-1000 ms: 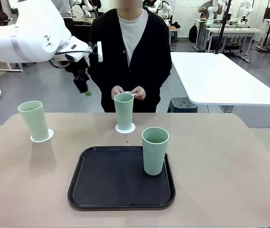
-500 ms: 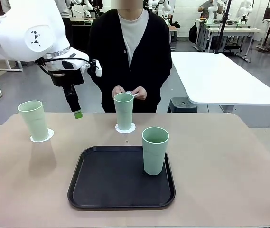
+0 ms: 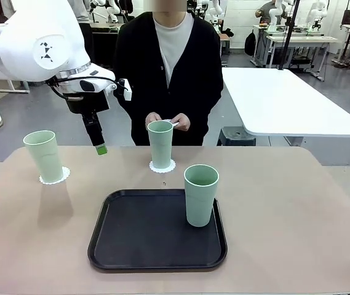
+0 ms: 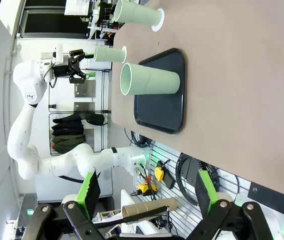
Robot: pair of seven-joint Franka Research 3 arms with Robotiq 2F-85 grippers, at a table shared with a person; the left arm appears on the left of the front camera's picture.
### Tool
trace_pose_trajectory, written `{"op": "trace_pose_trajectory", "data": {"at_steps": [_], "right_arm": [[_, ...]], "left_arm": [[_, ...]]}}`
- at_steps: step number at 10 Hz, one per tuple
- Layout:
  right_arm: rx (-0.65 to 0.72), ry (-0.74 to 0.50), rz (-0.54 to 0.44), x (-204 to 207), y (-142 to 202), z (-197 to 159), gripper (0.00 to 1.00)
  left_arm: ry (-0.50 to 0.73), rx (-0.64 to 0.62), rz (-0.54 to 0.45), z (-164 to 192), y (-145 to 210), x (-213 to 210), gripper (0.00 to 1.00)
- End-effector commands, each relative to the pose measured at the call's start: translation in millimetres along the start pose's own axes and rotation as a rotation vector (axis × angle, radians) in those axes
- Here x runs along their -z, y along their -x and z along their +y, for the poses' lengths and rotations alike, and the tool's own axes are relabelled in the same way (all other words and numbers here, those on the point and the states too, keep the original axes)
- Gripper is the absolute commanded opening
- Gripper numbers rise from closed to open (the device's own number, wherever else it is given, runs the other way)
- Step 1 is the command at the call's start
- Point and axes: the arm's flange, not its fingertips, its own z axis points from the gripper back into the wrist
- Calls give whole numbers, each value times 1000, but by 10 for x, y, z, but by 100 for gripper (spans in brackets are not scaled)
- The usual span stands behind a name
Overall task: Place coasters on the table and set cups on them.
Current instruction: Take one Reusable plastic cup from the Flat Tray and place it on a coaster set by the human.
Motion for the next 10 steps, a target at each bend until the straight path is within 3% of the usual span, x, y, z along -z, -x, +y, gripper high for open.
{"op": "trace_pose_trajectory", "data": {"at_steps": [1,3,4,5,6,7,9,10], "right_arm": [[-4,-8,0,-4,-2,-4,100],[-4,-8,0,-4,-2,-4,100],[-4,-8,0,-4,-2,-4,100],[-4,-8,0,-4,-2,-4,100],[-4,-8,0,-4,-2,-4,100],[-4,-8,0,-4,-2,-4,100],[-4,-8,0,-4,-2,-4,100],[-4,-8,0,-4,-2,-4,100]], "left_arm": [[-7,-14,17,-11,-14,-40,100],[0,0,0,0,-2,-4,100],[-58,-164,-80,-77,98,-202,100],[-89,-389,-140,-242,482,-183,100],[-118,-541,-184,-162,914,-218,100],[-72,-631,-233,10,1175,-353,100],[45,-737,-281,24,1640,-394,100],[250,-763,-478,93,1837,-475,100]]}}
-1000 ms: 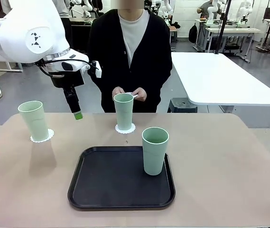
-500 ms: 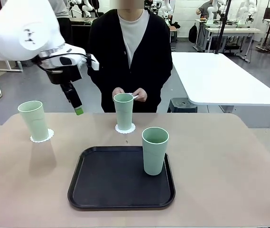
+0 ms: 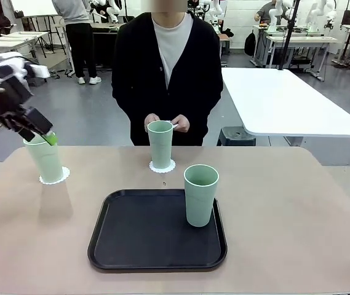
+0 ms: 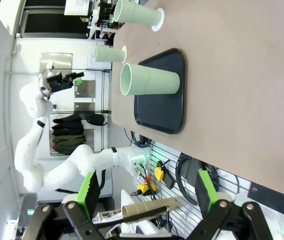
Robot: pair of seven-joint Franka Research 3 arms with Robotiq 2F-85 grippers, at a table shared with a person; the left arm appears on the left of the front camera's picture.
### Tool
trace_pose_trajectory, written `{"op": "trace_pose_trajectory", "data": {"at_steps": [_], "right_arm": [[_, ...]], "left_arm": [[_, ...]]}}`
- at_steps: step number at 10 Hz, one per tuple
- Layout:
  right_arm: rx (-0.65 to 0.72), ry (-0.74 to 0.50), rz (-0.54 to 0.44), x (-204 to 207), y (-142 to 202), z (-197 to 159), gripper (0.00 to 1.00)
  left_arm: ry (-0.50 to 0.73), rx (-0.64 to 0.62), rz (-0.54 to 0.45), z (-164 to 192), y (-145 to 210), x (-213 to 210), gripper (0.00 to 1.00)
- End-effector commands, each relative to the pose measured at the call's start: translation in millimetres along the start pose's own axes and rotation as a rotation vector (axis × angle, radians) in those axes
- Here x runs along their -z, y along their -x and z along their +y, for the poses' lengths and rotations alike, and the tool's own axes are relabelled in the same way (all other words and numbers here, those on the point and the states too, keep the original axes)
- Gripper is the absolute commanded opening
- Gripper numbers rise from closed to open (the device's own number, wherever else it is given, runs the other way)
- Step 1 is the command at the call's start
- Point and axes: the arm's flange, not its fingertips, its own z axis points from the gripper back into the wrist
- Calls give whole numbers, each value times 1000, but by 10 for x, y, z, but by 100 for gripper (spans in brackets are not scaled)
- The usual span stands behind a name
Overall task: Place coasters on the table and set cups on them.
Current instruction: Take one Reusable plastic cup from the Flat Tray and place it on a coaster set by the human.
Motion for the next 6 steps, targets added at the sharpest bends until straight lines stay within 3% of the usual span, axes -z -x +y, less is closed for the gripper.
{"op": "trace_pose_trajectory", "data": {"at_steps": [1,3,4,6], "right_arm": [[-5,-9,1,0,-2,-4,100],[-5,-9,1,0,-2,-4,100],[-5,-9,1,0,-2,-4,100],[-5,-9,1,0,-2,-4,100]], "left_arm": [[390,-73,-182,173,97,-86,100],[645,-92,-205,385,303,-73,100],[689,-91,-172,530,379,-94,100],[757,-135,-209,861,613,-156,100]]}}
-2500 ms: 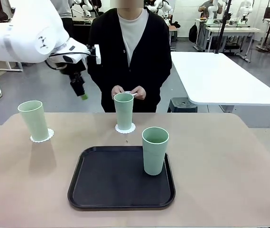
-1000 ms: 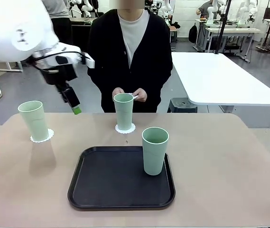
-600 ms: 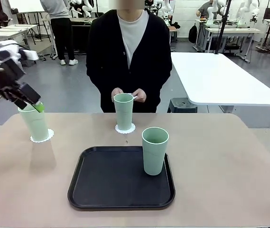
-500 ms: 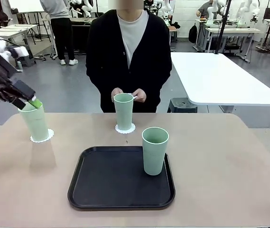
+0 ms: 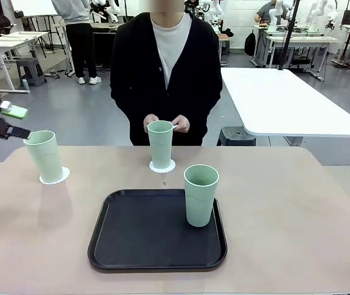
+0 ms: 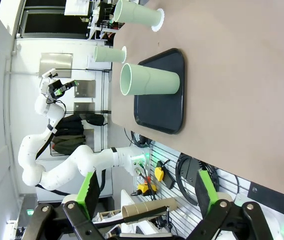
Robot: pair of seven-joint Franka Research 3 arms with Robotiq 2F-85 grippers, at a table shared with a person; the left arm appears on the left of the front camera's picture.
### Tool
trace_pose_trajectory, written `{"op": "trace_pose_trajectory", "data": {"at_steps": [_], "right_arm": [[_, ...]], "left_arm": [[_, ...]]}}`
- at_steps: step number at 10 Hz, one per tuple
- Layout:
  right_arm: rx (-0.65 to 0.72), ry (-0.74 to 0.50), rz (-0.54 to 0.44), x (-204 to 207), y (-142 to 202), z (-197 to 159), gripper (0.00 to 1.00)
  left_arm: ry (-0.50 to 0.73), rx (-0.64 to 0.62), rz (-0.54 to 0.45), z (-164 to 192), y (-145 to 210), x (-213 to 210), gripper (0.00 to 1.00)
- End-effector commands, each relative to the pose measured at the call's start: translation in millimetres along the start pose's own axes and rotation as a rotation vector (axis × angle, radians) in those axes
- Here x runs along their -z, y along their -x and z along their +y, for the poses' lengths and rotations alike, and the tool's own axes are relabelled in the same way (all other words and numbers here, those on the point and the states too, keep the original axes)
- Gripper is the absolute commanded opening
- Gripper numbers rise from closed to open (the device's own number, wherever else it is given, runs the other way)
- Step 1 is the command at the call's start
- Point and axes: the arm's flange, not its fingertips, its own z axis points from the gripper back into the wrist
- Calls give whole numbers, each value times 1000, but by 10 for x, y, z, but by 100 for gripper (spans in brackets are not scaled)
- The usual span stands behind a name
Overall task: Place coasters on the table and set cups on them.
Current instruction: Take one Reusable plastic cup from the Flat Tray and place it on a coaster set by the human.
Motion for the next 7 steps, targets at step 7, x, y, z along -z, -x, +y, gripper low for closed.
{"op": "trace_pose_trajectory", "data": {"at_steps": [7], "right_arm": [[-4,-9,1,1,-1,-4,100]], "left_arm": [[151,-94,-12,876,352,-830,100]]}}
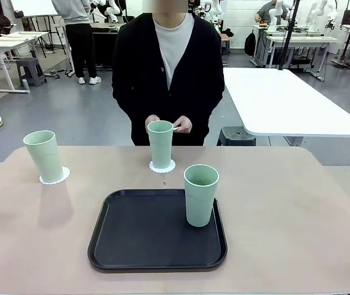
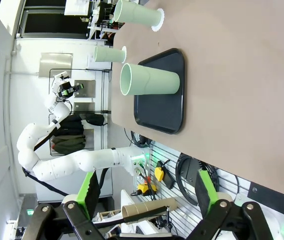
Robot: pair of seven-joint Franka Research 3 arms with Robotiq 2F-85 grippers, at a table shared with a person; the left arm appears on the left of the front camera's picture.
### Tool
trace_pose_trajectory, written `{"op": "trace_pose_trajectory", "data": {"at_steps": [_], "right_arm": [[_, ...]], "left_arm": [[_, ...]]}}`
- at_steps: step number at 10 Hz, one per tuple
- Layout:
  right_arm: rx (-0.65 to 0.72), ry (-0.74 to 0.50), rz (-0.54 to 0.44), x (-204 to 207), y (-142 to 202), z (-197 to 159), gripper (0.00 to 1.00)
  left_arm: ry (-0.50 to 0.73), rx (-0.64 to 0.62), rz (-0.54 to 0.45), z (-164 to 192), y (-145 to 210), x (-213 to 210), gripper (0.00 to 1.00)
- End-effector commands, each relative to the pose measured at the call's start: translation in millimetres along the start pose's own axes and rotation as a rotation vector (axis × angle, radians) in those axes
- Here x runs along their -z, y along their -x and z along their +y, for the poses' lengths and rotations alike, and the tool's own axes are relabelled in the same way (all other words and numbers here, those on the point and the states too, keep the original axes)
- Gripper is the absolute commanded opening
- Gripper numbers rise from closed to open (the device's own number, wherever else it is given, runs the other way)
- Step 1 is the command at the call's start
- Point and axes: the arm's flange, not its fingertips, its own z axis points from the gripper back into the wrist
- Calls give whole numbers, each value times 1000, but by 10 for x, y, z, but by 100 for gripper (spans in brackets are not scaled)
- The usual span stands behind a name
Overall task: Place coasters on the table and set cups on them.
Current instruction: Take one Reusable plastic cup from the Flat Tray and place it on a coaster set by the human.
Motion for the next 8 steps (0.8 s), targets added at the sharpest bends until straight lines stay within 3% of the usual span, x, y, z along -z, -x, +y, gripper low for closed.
{"op": "trace_pose_trajectory", "data": {"at_steps": [1,3,4,8], "right_arm": [[-4,-9,1,0,-1,-5,100],[-4,-9,1,0,-1,-5,100],[-4,-9,1,0,-1,-5,100],[-4,-9,1,0,-1,-5,100]], "left_arm": [[31,20,16,89,34,-142,100],[20,50,46,13,73,-188,100],[29,-4,2,79,43,-91,100],[29,-4,2,79,43,-91,100]]}}
